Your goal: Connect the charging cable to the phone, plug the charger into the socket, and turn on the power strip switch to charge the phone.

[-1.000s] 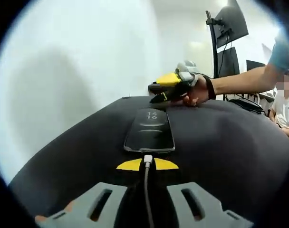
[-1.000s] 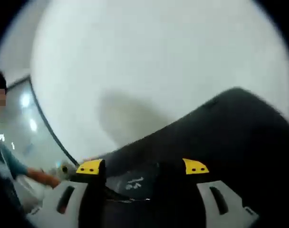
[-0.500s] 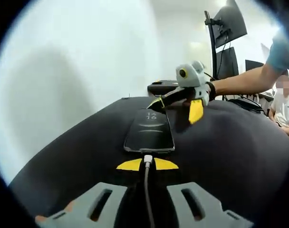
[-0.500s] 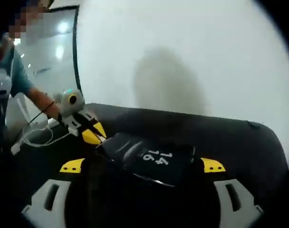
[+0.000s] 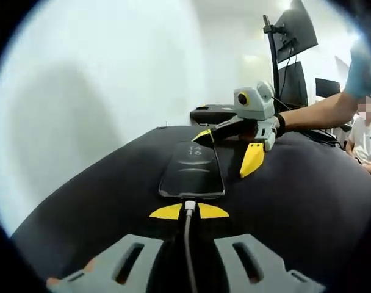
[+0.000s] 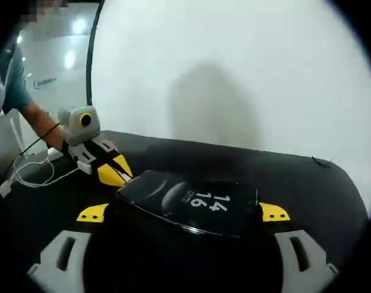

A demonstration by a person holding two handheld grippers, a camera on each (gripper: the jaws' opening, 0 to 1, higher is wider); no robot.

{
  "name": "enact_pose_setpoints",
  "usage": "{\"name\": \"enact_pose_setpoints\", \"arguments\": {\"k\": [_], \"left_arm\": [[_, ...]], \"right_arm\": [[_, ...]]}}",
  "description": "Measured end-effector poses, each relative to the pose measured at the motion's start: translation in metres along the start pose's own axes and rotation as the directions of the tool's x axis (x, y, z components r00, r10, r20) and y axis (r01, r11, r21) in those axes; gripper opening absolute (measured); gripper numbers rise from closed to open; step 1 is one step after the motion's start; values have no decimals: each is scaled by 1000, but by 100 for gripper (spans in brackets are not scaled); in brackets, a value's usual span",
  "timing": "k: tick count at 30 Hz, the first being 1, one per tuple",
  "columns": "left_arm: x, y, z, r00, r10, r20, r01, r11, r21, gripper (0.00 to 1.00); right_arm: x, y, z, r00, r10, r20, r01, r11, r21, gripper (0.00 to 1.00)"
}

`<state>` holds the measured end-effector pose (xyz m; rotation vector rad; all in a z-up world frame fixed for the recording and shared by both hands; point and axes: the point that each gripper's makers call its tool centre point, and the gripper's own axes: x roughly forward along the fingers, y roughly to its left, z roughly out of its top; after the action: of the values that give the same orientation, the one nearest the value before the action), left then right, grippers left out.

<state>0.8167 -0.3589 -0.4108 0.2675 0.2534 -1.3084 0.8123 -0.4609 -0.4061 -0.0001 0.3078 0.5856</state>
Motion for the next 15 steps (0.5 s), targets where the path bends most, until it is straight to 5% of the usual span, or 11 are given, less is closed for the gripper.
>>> {"name": "enact_pose_setpoints", "arguments": {"k": [10, 15], "left_arm": [[3, -2, 3, 1000, -3, -22, 4, 998, 58, 4], [-4, 5, 2, 999, 13, -32, -11, 999, 45, 16]], "right_arm": [[2, 2, -1, 1000, -10, -5, 10, 1000, -26, 93], [2, 0, 0, 1000, -8, -1, 8, 1000, -10, 93]]}}
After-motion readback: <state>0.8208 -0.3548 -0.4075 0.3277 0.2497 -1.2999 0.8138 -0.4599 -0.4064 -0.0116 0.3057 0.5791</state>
